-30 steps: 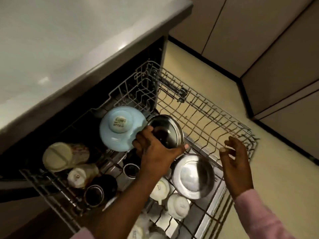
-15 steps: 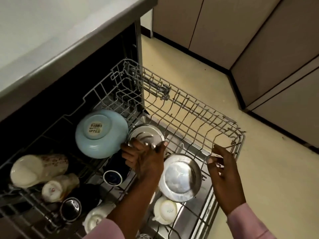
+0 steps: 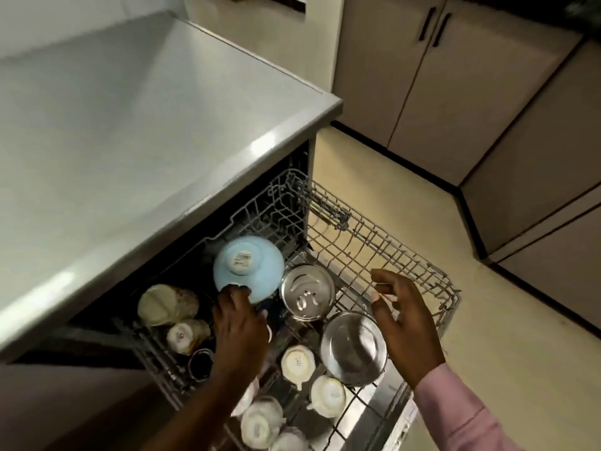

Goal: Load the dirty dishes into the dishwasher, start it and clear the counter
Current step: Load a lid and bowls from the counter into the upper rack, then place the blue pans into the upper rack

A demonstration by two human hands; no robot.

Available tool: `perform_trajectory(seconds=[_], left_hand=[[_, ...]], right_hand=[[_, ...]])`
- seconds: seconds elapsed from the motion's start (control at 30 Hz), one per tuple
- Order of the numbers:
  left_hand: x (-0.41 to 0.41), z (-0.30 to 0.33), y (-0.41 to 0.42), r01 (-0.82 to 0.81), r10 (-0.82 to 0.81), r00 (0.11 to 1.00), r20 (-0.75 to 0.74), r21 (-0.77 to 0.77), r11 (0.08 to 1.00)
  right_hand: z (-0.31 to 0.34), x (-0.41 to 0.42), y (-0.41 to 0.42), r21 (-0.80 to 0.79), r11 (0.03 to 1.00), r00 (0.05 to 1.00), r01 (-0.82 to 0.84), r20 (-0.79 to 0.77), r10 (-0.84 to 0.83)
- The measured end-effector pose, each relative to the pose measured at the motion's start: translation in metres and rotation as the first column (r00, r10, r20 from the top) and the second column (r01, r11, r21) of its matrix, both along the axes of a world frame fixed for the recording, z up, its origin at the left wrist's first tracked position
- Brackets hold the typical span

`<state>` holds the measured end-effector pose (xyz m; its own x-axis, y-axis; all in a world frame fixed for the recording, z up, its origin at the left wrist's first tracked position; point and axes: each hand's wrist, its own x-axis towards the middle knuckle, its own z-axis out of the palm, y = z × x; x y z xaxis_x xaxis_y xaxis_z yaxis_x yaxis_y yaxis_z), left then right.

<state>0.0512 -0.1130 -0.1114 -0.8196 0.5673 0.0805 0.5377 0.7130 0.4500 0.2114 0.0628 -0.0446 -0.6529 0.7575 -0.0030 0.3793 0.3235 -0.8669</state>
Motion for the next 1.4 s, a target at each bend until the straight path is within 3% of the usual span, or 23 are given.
perform_trajectory(seconds=[0.1, 0.4, 0.57, 0.73, 0.83, 0.93, 1.13, 1.23, 1.3, 1.4], left_hand=[[-0.016, 0.028, -0.060, 0.103, -0.124, 0.988, -0.097, -0.198, 0.975], [0.008, 0.119, -0.209, -0.071, 0.056, 0.990, -0.129, -0.111, 0.991], [0.054, 0.142, -0.323, -0.029, -0.016, 0.987, -0.158, -0.280, 0.959], [0.111, 0.194, -0.433, -0.077, 0.039, 0.995, -0.092, -0.451, 0.889], [0.135, 0.232, -0.498, -0.279, 0.274, 0.959, -0.066, -0.368, 0.887], [0.136, 0.248, -0.541, -0.415, 0.434, 0.901, -0.028, -0.351, 0.839], [0.137, 0.260, -0.628, -0.516, 0.532, 0.847, -0.012, -0.261, 0.816], [0.127, 0.257, -0.653, -0.556, 0.561, 0.828, 0.011, -0.120, 0.823], [0.109, 0.258, -0.663, -0.563, 0.562, 0.825, 0.055, -0.010, 0.827], [0.068, 0.261, -0.669, -0.571, 0.568, 0.821, 0.065, 0.037, 0.820]], right_hand=[[0.035, -0.007, -0.012, 0.068, 0.994, 0.996, -0.081, -0.021, 0.083], [0.114, 0.003, -0.115, 0.109, 0.937, 0.933, -0.333, -0.107, 0.344], [0.142, 0.012, -0.225, 0.173, 0.820, 0.817, -0.546, -0.108, 0.567], [0.171, 0.024, -0.343, 0.345, 0.602, 0.626, -0.720, -0.052, 0.778], [0.201, 0.027, -0.414, 0.484, 0.442, 0.497, -0.755, -0.018, 0.868], [0.228, 0.026, -0.454, 0.584, 0.330, 0.430, -0.742, 0.037, 0.902], [0.244, -0.020, -0.504, 0.514, 0.241, 0.274, -0.823, -0.012, 0.962], [0.251, -0.050, -0.519, 0.499, 0.190, 0.222, -0.845, 0.004, 0.975], [0.250, -0.076, -0.526, 0.488, 0.201, 0.231, -0.849, 0.002, 0.973], [0.243, -0.126, -0.532, 0.466, 0.225, 0.247, -0.856, -0.015, 0.969]])
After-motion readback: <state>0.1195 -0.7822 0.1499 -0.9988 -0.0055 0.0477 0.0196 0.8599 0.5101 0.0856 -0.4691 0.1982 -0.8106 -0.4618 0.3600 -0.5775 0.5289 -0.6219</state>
